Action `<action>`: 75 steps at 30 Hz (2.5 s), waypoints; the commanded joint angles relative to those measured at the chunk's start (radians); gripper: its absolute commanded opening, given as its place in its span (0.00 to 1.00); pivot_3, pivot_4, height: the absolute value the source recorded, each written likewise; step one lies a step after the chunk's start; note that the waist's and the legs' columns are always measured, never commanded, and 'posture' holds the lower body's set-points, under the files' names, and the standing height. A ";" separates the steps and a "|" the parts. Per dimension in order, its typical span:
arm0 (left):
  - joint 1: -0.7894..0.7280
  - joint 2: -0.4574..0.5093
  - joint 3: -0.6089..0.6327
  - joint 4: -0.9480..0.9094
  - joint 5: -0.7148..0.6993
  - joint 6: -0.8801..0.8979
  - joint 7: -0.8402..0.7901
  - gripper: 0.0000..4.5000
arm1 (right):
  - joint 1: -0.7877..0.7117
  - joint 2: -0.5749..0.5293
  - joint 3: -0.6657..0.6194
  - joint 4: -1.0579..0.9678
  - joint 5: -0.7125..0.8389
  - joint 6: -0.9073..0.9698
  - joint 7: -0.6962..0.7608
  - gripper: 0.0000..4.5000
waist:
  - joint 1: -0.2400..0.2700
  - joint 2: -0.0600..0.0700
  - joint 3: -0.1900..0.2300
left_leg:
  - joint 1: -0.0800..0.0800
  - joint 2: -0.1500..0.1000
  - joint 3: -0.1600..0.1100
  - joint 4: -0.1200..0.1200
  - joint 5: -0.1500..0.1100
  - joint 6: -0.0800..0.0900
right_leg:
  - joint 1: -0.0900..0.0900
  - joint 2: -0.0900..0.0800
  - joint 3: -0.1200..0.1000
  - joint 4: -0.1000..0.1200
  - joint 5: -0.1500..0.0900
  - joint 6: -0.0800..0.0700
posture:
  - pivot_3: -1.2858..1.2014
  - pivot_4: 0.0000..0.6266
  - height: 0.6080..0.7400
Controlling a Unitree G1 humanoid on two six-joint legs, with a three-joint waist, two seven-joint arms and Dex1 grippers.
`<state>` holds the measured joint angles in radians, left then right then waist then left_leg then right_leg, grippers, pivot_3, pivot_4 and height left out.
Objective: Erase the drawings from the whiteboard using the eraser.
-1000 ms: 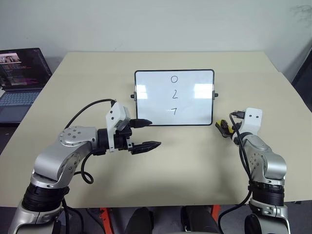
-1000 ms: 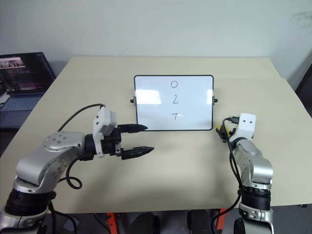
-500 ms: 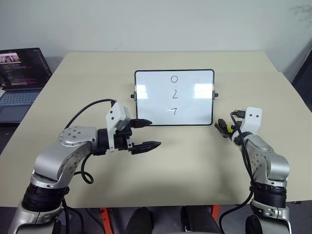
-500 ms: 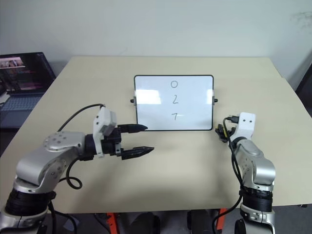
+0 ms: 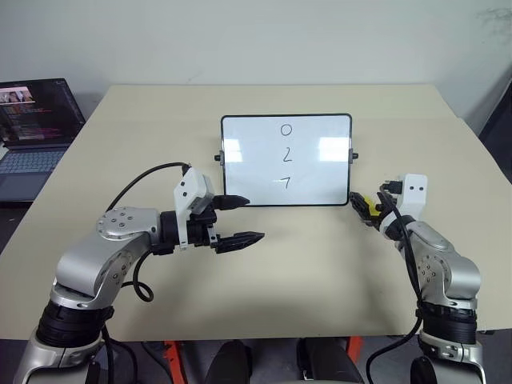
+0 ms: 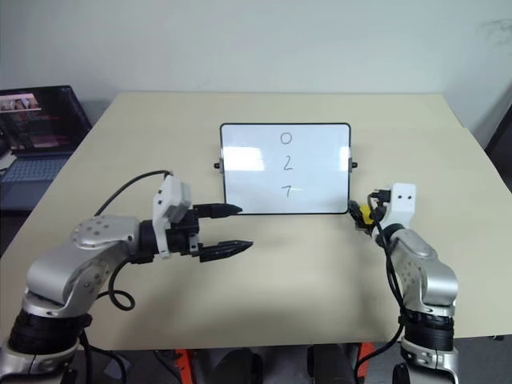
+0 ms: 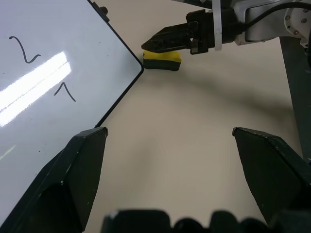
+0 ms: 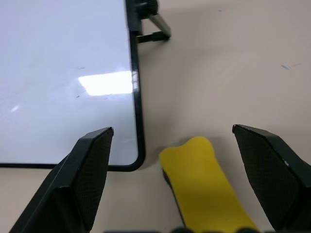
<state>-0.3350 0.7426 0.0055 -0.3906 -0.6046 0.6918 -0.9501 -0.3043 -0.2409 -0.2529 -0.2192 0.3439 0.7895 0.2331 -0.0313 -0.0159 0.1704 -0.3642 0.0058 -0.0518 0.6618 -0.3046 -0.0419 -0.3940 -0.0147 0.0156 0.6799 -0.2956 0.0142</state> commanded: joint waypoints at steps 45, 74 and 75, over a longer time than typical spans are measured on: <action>-0.007 0.017 0.013 -0.050 -0.006 -0.005 0.005 1.00 | 0.032 -0.096 0.058 0.142 -0.016 -0.192 0.116 0.95 | 0.000 0.000 0.000 | 0.000 0.000 0.000 0.000 0.000 0.000 | 0.000 0.000 0.000 0.000 0.000 0.000 | 0.52 0.24 1.00; -0.017 0.012 0.009 -0.044 0.003 -0.011 0.011 1.00 | 0.020 -0.101 0.046 0.170 -0.016 -0.217 0.095 0.27 | 0.000 0.000 0.000 | 0.000 0.000 0.000 0.001 0.000 0.000 | 0.000 0.000 0.000 0.001 0.000 0.000 | 0.52 0.24 1.00; -0.017 0.011 0.009 -0.045 0.002 -0.011 0.012 1.00 | 0.019 -0.100 0.043 0.167 -0.017 -0.214 0.087 0.27 | 0.000 0.000 0.000 | 0.000 0.000 0.000 0.001 0.000 0.000 | 0.000 0.000 0.000 0.001 0.000 0.000 | 0.52 0.24 1.00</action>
<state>-0.3356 0.7475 0.0055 -0.4087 -0.6044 0.6921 -0.9436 -0.2661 -0.3276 -0.1937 -0.0345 0.3315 0.5925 0.3266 -0.0309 -0.0162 0.1706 -0.3642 0.0058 -0.0515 0.6624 -0.3045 -0.0420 -0.3939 -0.0146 0.0158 0.6806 -0.2954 0.0141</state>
